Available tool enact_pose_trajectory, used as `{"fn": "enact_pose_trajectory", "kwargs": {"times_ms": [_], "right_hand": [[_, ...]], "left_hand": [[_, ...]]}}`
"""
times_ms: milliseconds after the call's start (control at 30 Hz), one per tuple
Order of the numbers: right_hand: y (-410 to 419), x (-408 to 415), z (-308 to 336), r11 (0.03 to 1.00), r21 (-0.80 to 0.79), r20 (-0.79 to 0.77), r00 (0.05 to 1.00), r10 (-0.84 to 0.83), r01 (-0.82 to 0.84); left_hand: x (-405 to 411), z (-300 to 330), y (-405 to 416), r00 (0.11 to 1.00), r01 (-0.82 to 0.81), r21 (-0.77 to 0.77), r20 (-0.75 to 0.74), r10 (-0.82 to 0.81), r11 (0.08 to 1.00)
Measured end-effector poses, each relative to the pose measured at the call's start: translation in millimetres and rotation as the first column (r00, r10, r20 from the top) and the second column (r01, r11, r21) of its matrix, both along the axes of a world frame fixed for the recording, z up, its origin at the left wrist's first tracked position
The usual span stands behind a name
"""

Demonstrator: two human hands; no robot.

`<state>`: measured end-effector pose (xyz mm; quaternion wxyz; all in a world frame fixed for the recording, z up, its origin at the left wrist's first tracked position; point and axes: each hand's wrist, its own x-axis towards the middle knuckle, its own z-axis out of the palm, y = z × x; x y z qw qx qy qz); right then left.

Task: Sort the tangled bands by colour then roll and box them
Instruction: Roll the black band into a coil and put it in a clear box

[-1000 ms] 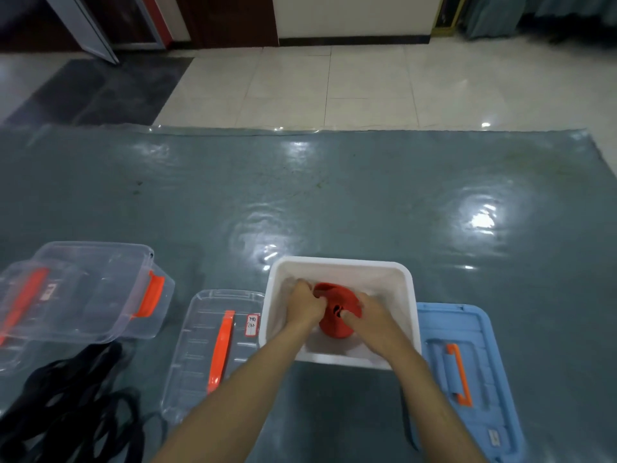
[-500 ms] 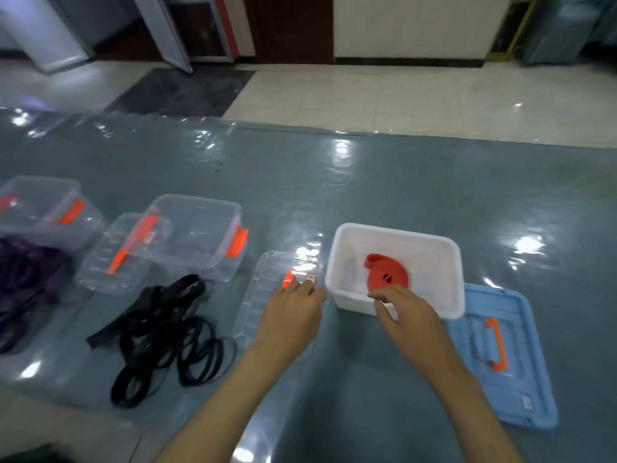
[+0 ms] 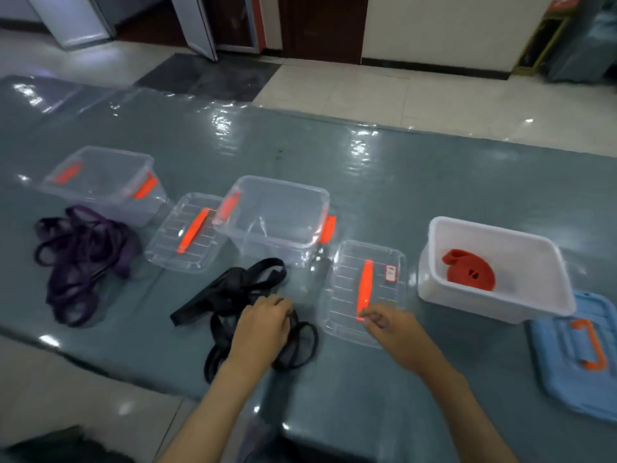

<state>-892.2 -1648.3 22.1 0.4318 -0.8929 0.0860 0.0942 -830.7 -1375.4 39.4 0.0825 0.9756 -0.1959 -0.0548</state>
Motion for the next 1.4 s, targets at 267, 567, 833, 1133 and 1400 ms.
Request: {"fn": "enact_pose_trajectory", "kwargs": {"times_ms": [267,567,833,1133,1400], "right_hand": [[105.7,25.0,-46.3,0.972,0.119,-0.38,0.914,-0.143,0.202],[168.0,39.4,-44.1,0.896,0.123,-0.291,0.878,-0.379,0.427],[169.4,89.6,55.9,0.919,0.028,0.185,0.901,-0.392,0.394],[195.3,131.0,120.3,0.922,0.103,0.4,0.833,-0.382,0.373],[215.3,148.9,148.1,0.861,0.277,0.417,0.754,-0.507,0.426]], "left_hand": [[39.1,-52.5,97.0,0.952,0.026,0.289,-0.298,0.064,0.957],[78.2,-61.7,147.7,0.988,0.078,0.104,-0.14,-0.063,0.991],[108.9,-33.6,142.2,0.969,0.124,-0.221,-0.183,-0.166,0.967],[138.8,53.7,96.4,0.896,0.056,-0.844,-0.193,-0.4,0.533],[161.0,80.8,106.5,0.89,0.073,-0.902,-0.134,-0.436,0.426]]}}
